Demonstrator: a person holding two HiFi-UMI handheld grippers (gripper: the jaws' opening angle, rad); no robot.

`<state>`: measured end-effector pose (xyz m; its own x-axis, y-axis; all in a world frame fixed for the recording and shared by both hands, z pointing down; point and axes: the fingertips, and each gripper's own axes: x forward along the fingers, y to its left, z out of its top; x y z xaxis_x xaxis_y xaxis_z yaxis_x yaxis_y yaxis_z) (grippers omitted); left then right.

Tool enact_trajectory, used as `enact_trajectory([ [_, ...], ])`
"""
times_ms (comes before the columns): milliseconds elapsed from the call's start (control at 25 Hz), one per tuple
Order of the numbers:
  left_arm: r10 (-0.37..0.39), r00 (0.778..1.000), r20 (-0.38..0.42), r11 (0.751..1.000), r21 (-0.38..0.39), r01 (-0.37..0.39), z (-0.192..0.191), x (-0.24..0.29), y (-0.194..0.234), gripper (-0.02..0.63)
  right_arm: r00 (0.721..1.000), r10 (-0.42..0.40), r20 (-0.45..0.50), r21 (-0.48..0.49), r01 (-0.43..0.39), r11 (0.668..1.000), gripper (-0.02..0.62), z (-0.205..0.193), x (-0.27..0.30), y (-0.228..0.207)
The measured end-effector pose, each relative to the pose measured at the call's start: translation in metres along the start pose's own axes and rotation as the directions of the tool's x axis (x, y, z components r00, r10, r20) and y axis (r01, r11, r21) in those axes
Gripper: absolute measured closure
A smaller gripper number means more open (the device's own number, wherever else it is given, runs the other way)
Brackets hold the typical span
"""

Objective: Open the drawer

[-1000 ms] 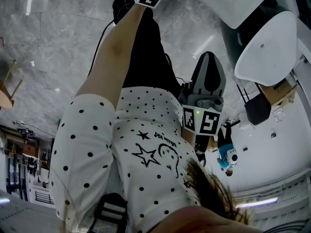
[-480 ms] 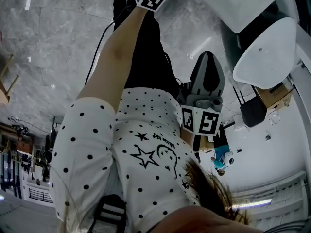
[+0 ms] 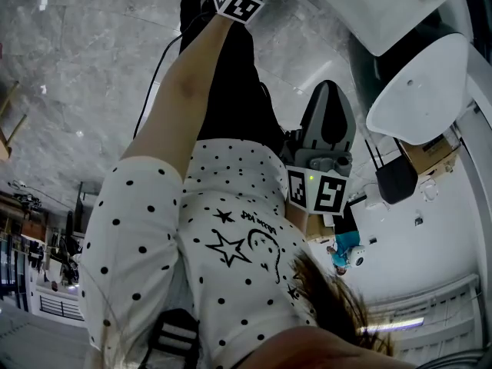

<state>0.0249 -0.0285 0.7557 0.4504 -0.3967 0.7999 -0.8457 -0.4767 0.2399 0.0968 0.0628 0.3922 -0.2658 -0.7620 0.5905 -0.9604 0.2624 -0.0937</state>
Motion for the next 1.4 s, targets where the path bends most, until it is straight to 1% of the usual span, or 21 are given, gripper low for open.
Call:
enact_trajectory([
  [360, -0.008, 1.0, -0.015, 1.0, 0.002, 0.008, -0.013, -0.012, -0.003, 0.465, 1.0, 0.025, -0.003, -0.006, -0.025, 1.0, 0.581, 0.002, -0.001, 0.009],
  [720, -0.024, 0.999, -0.026, 1.0, 0.005, 0.024, -0.036, -0.026, -0.007, 0.465, 0.999, 0.042, -0.01, -0.014, -0.042, 0.999, 0.581, -0.002, -0.004, 0.02],
  [1080, -0.031, 0.999, -0.029, 1.0, 0.003, 0.031, -0.041, -0.026, -0.007, 0.465, 0.997, 0.072, -0.019, -0.023, -0.073, 0.997, 0.581, -0.002, 0.006, 0.027],
  [1280, -0.045, 0.998, -0.039, 0.999, 0.01, 0.045, -0.05, -0.028, -0.009, 0.465, 0.996, 0.085, -0.027, -0.027, -0.085, 0.996, 0.581, -0.005, 0.009, 0.032],
  [1400, -0.043, 0.999, -0.027, 0.999, 0.003, 0.044, -0.052, -0.028, -0.01, 0.465, 0.995, 0.091, -0.032, -0.029, -0.092, 0.995, 0.581, -0.008, 0.008, 0.036],
])
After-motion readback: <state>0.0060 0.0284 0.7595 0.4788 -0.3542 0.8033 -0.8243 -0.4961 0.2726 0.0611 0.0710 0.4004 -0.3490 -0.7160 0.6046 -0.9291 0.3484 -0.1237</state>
